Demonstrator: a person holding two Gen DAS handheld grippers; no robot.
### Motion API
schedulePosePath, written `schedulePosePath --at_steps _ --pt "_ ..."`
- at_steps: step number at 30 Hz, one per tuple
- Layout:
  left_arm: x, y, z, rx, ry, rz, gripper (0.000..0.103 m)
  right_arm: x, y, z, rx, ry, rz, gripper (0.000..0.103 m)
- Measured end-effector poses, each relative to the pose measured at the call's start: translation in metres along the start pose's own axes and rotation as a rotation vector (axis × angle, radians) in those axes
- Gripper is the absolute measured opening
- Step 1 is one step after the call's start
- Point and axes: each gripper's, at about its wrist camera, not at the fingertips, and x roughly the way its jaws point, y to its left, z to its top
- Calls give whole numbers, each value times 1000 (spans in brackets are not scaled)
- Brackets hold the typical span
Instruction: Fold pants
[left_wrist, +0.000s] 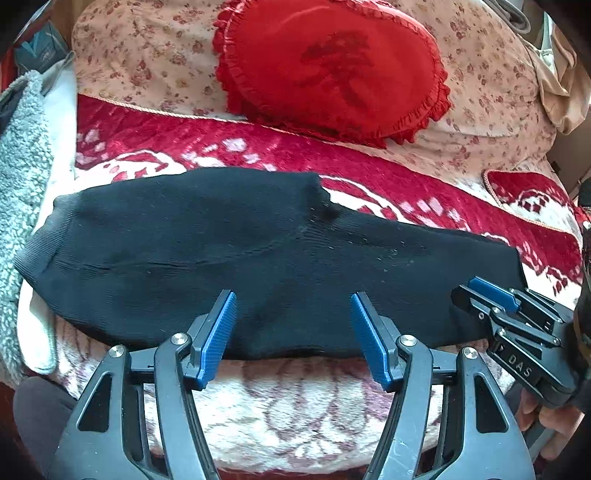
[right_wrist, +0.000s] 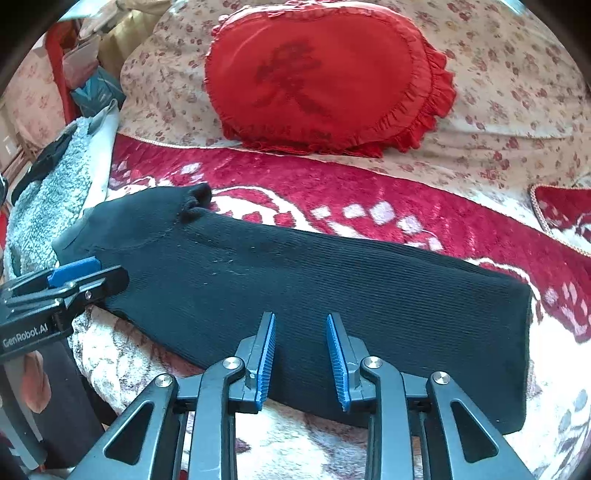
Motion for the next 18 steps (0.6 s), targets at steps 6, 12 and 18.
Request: schedulePosePath --at_steps 6,12,18 --pt "4 -14 -6 24 19 -14 64 0 -13 0 22 10 -21 30" --pt "4 -26 -11 23 33 -46 64 -1 -20 0 30 15 -30 31" --pt "0 -51 -23 59 61 -105 64 -13 -43 2 39 17 -36 31"
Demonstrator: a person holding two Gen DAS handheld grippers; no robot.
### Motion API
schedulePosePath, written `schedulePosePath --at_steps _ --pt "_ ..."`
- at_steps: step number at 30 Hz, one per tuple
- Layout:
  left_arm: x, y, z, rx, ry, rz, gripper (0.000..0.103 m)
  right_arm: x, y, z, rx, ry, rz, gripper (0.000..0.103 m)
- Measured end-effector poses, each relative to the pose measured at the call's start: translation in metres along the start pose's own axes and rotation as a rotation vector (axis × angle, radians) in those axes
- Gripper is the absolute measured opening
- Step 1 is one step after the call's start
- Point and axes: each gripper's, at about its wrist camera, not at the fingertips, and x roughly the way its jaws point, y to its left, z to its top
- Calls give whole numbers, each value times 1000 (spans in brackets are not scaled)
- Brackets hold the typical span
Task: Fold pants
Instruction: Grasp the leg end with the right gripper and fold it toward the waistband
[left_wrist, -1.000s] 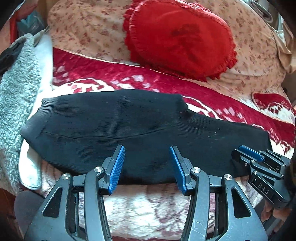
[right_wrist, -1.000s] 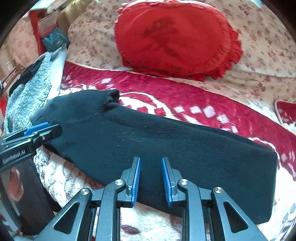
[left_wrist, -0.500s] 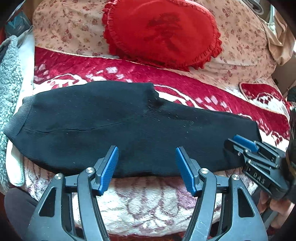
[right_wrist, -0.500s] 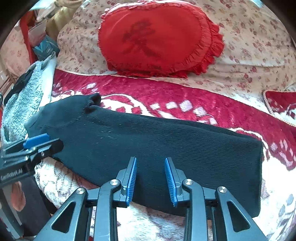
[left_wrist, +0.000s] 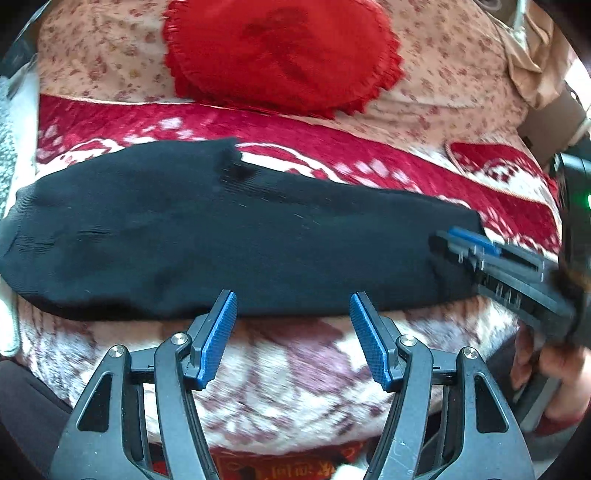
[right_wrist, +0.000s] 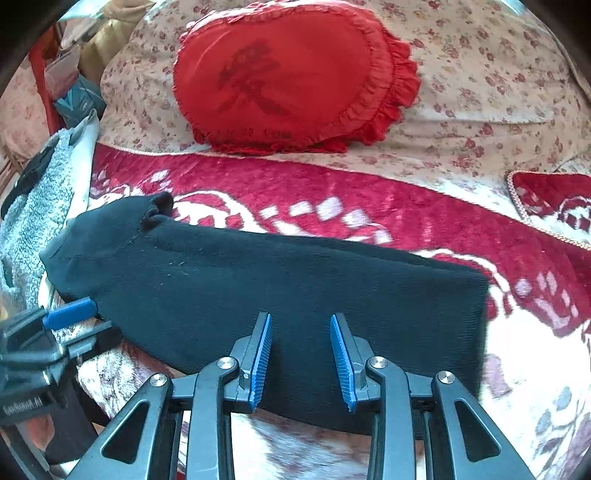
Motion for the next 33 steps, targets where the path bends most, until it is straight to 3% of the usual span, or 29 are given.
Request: schedulePosePath --at_steps 6,14,20,26,30,33 --pt "11 -33 -11 -7 81 -90 64 -14 -43 6 37 19 -85 32" --pt "23 -69 -17 -109 135 -174 64 -21 -89 8 116 42 -105 33" --pt "38 -90 -11 -236 186 -251 64 -17 -105 6 181 50 -65 35" --pt "64 -102 -6 -309 236 -264 64 -9 -119 5 227 57 -18 38" --pt "70 -110 6 -337 200 -269 77 2 -132 4 277 61 26 40" --pt "74 -115 16 -352 196 -270 77 7 -141 5 311 50 65 41"
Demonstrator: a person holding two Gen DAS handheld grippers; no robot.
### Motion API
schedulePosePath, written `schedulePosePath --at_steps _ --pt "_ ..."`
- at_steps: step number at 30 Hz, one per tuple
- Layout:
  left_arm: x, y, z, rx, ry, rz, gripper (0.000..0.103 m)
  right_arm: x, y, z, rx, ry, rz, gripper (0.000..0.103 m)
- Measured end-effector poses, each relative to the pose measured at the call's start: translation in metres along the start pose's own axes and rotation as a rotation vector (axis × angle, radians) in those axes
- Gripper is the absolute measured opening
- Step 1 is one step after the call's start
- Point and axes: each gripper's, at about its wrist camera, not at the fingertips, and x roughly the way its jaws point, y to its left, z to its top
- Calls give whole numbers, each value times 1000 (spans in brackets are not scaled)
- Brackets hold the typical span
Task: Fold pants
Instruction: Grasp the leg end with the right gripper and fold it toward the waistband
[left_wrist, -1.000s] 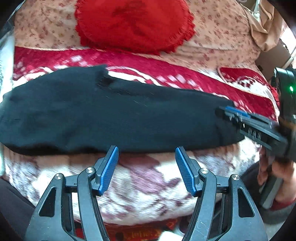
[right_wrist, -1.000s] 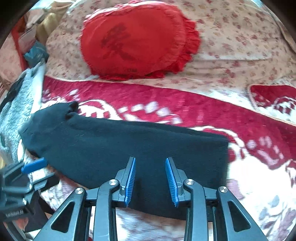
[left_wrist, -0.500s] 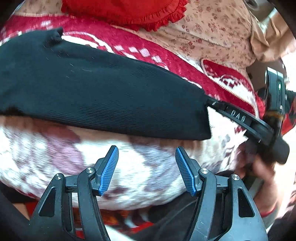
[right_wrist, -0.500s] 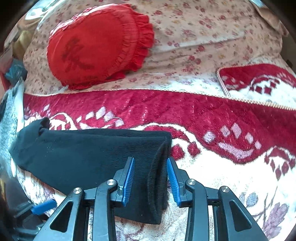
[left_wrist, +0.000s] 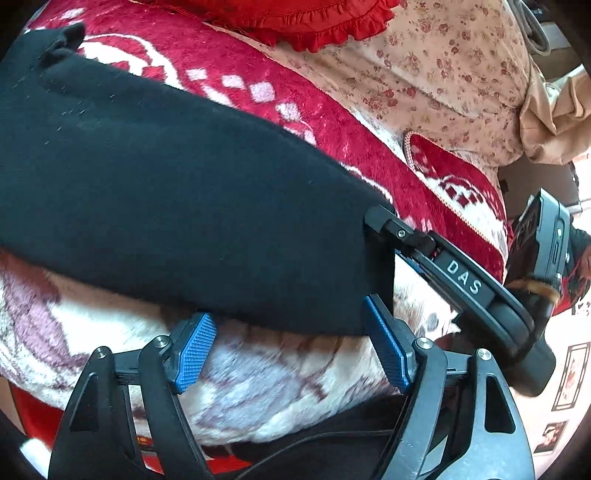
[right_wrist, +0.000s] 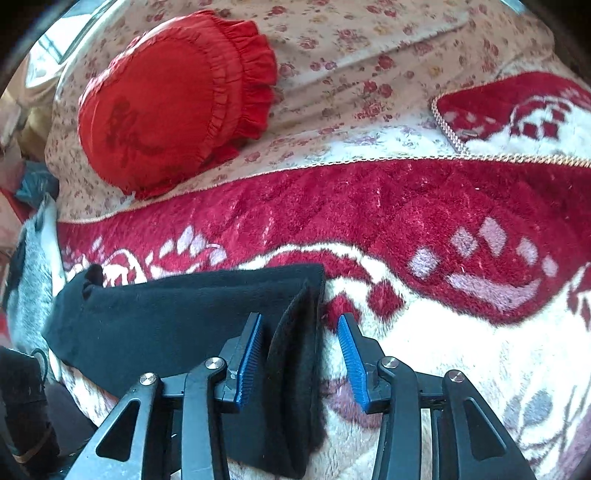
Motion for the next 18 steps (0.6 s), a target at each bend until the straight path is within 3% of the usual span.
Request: schedulePosePath --at_steps 6,7,9,10,12,15,18 --pt "7 -2 14 -34 -14 -14 76 6 -7 4 27 -10 45 44" --pt "9 -3 14 -26 -17 -6 72 7 -8 3 25 -13 49 45" --pt "12 -4 14 -6 -14 19 50 9 -4 3 -13 -13 38 44" --pt "13 -2 13 7 -15 31 46 10 -2 3 -25 -18 35 38" --pt "10 4 13 7 -9 24 33 12 1 4 -33 -17 75 14" --pt "4 13 14 -7 15 -13 23 -1 5 3 -30 -74 98 12" --pt "-14 13 11 23 8 -38 19 -24 18 2 -44 -125 148 12"
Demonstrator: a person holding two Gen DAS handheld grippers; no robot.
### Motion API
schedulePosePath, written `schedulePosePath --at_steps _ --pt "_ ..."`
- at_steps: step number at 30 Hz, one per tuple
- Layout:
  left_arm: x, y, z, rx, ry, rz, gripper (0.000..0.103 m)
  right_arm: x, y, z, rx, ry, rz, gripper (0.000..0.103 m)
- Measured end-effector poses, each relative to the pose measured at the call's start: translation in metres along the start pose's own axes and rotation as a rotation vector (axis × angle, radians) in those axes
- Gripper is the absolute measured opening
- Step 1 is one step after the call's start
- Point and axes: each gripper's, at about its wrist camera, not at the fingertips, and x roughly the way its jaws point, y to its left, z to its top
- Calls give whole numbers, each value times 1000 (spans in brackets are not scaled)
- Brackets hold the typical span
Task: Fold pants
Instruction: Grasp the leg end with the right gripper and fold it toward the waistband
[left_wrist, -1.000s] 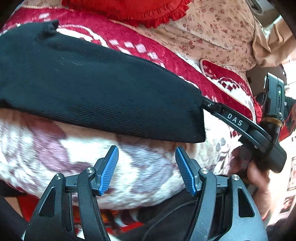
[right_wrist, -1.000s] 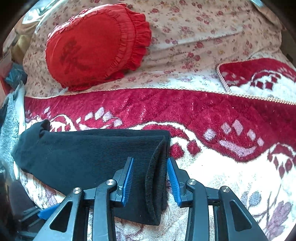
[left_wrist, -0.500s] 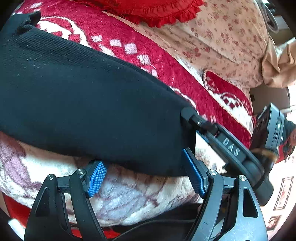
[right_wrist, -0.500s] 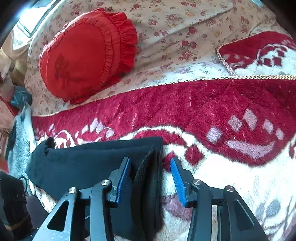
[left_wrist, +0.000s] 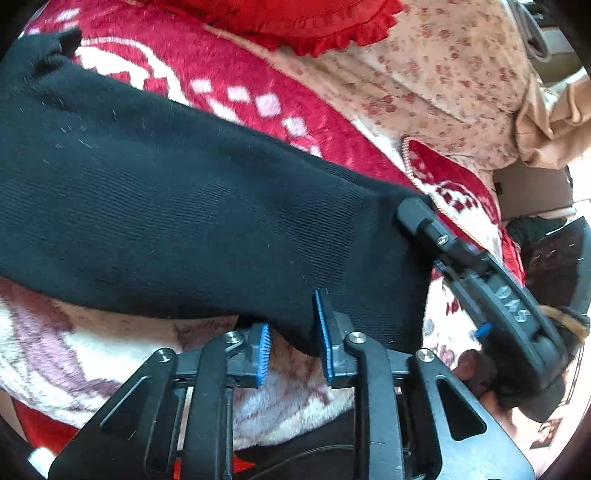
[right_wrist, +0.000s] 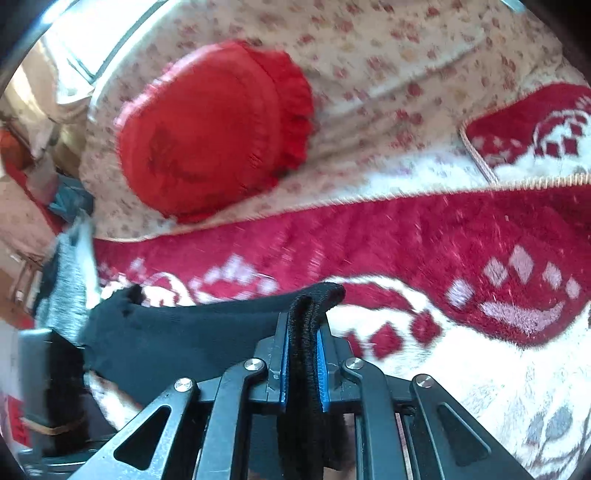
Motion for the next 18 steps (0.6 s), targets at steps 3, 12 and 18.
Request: schedulePosePath --at_steps 3,12,18 --pt "-31 2 -3 37 -24 -33 18 -23 30 6 -57 -43 43 11" --pt "-135 81 11 40 -179 63 19 -16 160 16 -213 -47 237 11" --pt "-171 157 27 -28 -264 208 19 84 224 -2 -192 113 330 14"
